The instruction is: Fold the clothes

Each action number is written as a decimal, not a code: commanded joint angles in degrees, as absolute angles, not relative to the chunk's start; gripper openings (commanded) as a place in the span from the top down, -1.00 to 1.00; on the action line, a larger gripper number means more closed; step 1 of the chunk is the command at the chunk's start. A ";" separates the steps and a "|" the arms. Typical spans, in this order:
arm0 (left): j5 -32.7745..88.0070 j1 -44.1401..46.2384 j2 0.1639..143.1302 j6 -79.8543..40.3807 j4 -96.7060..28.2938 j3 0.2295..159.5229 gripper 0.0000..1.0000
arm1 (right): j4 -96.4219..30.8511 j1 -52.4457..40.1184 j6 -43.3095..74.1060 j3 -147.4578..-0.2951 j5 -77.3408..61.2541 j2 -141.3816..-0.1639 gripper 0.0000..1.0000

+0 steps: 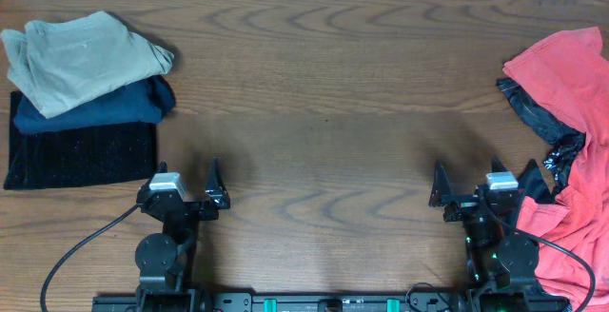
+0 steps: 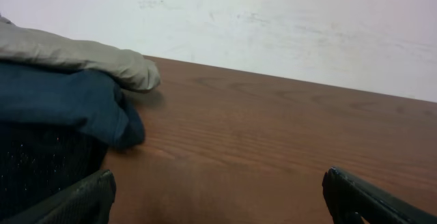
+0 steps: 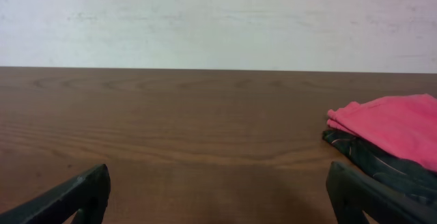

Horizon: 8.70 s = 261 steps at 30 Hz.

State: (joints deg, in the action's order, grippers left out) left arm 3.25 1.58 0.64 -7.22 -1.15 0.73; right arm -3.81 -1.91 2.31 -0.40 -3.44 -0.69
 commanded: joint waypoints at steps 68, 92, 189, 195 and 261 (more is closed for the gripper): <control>4.10 1.45 0.71 -11.55 -4.12 0.67 -0.96 | -3.92 -2.11 5.76 -0.38 -4.38 -0.60 -0.98; 11.16 1.45 39.24 -12.53 -32.32 37.30 -0.96 | -33.67 -0.91 5.72 -32.16 1.74 -35.09 -0.98; 24.88 8.80 69.65 -26.87 -28.51 45.34 -0.97 | -30.39 1.48 5.76 -37.52 -4.10 -82.46 -0.24; 24.88 14.96 74.13 -26.89 -23.33 45.34 -0.97 | -30.41 1.48 8.23 -37.52 -4.54 -82.56 0.98; 21.71 44.42 117.99 -53.87 24.16 56.29 0.56 | -62.81 25.96 10.59 -59.79 -7.60 -66.65 0.10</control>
